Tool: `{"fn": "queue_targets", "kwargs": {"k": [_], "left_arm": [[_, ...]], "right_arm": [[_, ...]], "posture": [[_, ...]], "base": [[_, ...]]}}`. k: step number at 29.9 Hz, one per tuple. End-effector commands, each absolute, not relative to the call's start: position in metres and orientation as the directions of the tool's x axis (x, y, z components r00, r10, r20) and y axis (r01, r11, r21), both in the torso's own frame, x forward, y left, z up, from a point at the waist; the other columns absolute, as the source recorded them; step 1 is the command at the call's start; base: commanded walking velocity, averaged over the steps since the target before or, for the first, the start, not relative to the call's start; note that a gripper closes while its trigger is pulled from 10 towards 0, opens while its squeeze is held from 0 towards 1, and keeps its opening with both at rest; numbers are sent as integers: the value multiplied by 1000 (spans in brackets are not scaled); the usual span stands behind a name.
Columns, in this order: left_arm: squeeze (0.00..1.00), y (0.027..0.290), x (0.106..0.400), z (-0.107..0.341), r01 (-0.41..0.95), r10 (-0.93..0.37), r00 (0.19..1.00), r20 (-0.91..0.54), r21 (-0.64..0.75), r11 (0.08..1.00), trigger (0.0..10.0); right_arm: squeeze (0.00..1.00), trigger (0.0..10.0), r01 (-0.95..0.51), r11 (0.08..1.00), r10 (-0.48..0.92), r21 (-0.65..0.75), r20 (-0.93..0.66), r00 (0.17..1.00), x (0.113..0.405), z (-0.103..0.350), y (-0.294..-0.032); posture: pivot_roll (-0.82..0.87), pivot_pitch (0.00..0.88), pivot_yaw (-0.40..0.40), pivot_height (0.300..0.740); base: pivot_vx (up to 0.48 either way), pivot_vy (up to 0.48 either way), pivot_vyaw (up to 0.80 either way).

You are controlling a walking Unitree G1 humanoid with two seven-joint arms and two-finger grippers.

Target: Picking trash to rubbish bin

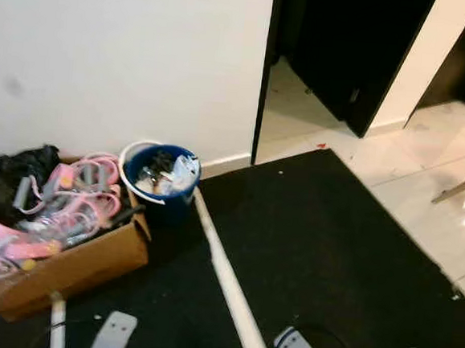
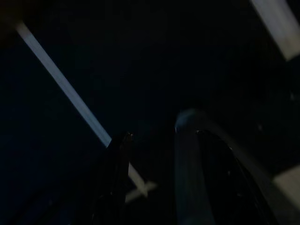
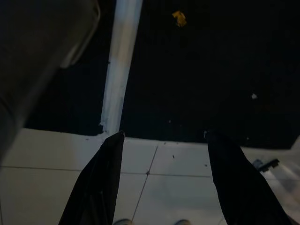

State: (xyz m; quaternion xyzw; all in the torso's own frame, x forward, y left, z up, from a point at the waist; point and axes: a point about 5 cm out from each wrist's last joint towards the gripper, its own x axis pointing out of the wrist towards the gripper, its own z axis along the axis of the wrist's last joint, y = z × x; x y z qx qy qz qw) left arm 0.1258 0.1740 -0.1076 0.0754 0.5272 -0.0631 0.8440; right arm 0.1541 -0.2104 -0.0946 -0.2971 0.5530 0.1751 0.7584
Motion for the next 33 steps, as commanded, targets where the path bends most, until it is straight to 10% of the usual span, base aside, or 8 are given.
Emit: {"fn": "queue_targets", "kwargs": {"k": [1,33], "left_arm": [[0,174,121,-109,175,-28,414,-910,50,983,10000],[0,175,119,-110,186,-35,403,-914,45,982,10000]], "right_arm": [[0,10000,-594,764,-57,-251,-944,326,152,-96,-208],[0,10000,-616,750,-38,-241,-945,324,148,-99,-195]], "posture": [[16,31,18,740],[18,26,16,740]], "base": [[0,-480,0],[0,-480,0]]}}
